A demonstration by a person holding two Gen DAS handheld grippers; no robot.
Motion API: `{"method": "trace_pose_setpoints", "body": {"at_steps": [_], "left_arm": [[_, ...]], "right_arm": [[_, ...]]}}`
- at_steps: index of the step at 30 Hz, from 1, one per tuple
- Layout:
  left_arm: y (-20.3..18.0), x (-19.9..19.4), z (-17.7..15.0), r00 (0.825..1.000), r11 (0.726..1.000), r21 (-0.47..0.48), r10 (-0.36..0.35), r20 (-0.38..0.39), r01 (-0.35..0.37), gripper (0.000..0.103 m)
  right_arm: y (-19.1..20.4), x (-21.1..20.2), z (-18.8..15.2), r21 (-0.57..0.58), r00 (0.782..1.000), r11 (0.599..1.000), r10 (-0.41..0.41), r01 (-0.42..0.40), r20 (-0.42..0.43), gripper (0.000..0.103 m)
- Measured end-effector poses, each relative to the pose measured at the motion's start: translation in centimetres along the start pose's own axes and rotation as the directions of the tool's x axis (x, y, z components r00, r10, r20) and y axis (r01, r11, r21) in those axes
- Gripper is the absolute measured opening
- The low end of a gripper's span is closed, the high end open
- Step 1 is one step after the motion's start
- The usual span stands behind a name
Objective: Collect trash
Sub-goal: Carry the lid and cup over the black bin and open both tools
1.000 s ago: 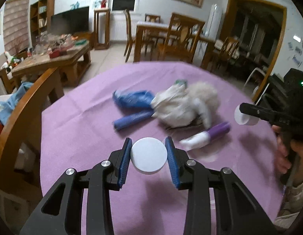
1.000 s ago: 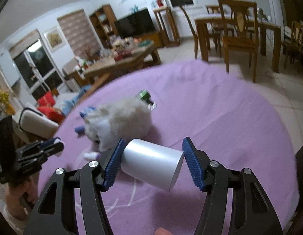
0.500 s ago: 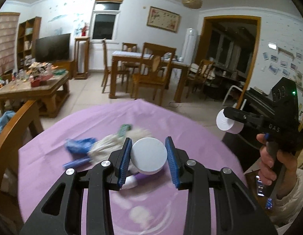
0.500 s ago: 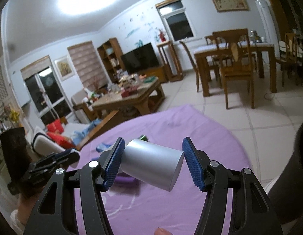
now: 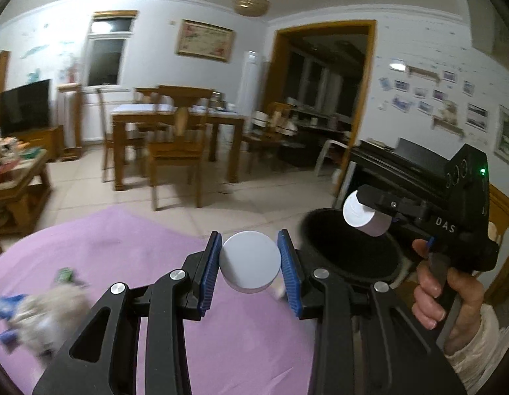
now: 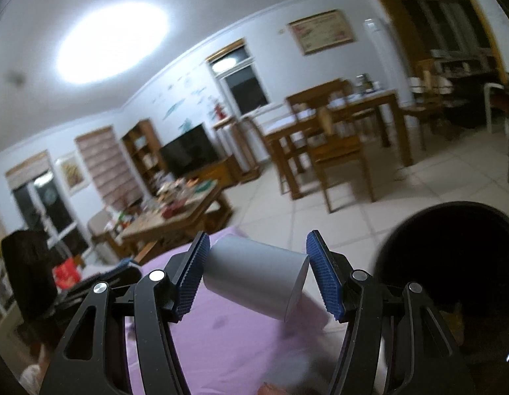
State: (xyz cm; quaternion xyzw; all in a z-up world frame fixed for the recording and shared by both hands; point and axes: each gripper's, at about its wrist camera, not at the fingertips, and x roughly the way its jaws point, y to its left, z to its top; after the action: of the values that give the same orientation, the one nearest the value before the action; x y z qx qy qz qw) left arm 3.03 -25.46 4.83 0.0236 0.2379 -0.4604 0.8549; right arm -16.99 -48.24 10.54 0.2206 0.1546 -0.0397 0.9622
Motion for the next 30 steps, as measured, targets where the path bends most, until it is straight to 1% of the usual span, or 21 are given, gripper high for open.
{"method": "trace_pose_setpoints", "body": {"at_steps": [4,6,9,11,13,16,19,24,27,29,30], "left_arm": [[-3.4,4.3,0.2,0.994,0.995,0.013,-0.103,-0.023,0.104,0.035],[-5.3,6.9,0.1,0.984,0.984,0.015,-0.177,-0.033,0.178,0.035],[-7.4,10.3,0.0,0.967,0.970,0.008,-0.242,-0.073,0.243,0.035],[-8.7,12.1,-0.2,0.960,0.964,0.014,-0.261,-0.098,0.264,0.035],[-10.1,13.9,-0.4,0.951,0.957,0.023,-0.283,-0.124,0.288,0.035],[-11.6,15.4,-1.1,0.941,0.950,0.038,-0.301,-0.156,0.310,0.035],[-12.7,16.9,-1.6,0.933,0.946,0.044,-0.308,-0.187,0.321,0.035],[-13.6,17.8,-2.2,0.928,0.945,0.056,-0.305,-0.215,0.323,0.035],[-14.2,18.3,-2.3,0.926,0.944,0.082,-0.294,-0.238,0.321,0.036],[-15.1,18.4,-2.4,0.929,0.944,0.121,-0.270,-0.253,0.308,0.040],[-15.4,18.4,-2.4,0.935,0.945,0.145,-0.251,-0.252,0.293,0.047]], "right_arm": [[-5.8,-3.4,0.6,0.062,0.995,0.995,-0.088,0.085,0.053,0.061],[-8.4,-4.6,0.7,0.096,0.990,0.989,-0.123,0.117,0.068,0.061],[-12.4,-6.3,0.6,0.147,0.981,0.975,-0.178,0.165,0.078,0.061],[-14.6,-7.2,0.3,0.175,0.975,0.966,-0.206,0.190,0.080,0.061],[-15.9,-7.8,-0.2,0.193,0.971,0.959,-0.225,0.206,0.080,0.061],[-18.4,-8.5,-0.8,0.224,0.966,0.948,-0.249,0.227,0.075,0.061],[-19.8,-8.6,-1.5,0.240,0.963,0.941,-0.261,0.238,0.070,0.061],[-21.7,-8.3,-2.7,0.263,0.963,0.934,-0.263,0.241,0.053,0.061],[-21.9,-7.5,-3.1,0.273,0.965,0.932,-0.260,0.240,0.041,0.061],[-22.3,-7.0,-3.3,0.279,0.969,0.933,-0.246,0.229,0.029,0.062],[-22.2,-6.9,-3.4,0.283,0.971,0.933,-0.239,0.223,0.024,0.062]]}}
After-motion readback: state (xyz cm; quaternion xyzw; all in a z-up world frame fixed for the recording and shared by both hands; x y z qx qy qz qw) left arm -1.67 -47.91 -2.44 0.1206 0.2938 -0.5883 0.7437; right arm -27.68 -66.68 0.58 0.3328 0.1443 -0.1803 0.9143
